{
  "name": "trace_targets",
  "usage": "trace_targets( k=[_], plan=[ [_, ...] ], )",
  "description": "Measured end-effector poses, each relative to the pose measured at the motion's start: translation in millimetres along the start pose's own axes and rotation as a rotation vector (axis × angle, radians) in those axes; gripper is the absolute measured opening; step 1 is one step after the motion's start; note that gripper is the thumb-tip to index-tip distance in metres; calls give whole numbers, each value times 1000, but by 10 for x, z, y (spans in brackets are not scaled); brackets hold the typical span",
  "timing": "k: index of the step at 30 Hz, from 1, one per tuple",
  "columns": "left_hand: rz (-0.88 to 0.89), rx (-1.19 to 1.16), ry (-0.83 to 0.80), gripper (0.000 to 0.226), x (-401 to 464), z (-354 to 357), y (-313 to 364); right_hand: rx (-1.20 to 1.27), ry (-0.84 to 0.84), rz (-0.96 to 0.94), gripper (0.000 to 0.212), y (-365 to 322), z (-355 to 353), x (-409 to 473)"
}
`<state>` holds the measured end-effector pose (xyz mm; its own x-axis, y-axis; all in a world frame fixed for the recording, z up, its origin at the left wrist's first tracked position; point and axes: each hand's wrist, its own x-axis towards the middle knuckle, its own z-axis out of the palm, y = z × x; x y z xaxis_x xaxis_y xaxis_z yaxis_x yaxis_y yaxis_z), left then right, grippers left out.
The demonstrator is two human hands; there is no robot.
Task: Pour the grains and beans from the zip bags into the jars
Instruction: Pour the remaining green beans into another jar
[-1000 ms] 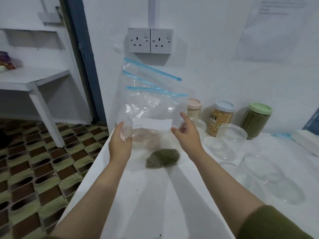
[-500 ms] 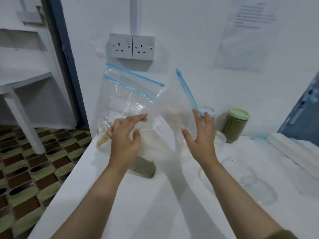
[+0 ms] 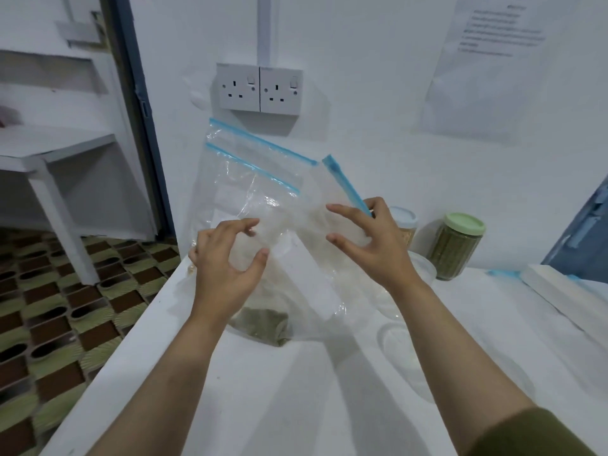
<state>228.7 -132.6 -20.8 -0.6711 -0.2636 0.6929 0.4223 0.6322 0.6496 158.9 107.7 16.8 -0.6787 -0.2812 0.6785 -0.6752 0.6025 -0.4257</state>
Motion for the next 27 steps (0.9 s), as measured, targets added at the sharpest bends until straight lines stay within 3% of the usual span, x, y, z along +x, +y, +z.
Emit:
trace_targets(
  k=[3,8,13,16,19,22,27],
  plan=[
    [64,69,20,39,143,-94,-28,-64,5,16,54,-101,-44,-55],
    [139,235,-11,46,206,5,-111,-112,164,46,63,-273,-134,-190],
    [-50,441,84,57,-156,212,-410,-66,189,91,68,-281,-164,-379],
    [-354,284,86,65,-426,315,-551,-16,196,76,67,-259,-191,-454],
    [-533,-94,9,75,-524,368,-572,29,204,83,68,-244,-188,-518],
    [-520,-337,-58,78,-497,413,-502,29,217,109,67,-204,-193,-535],
    [-419,-333,-41,76,-337,503,-409,14,245,151,63,-170,-334,-490]
  ],
)
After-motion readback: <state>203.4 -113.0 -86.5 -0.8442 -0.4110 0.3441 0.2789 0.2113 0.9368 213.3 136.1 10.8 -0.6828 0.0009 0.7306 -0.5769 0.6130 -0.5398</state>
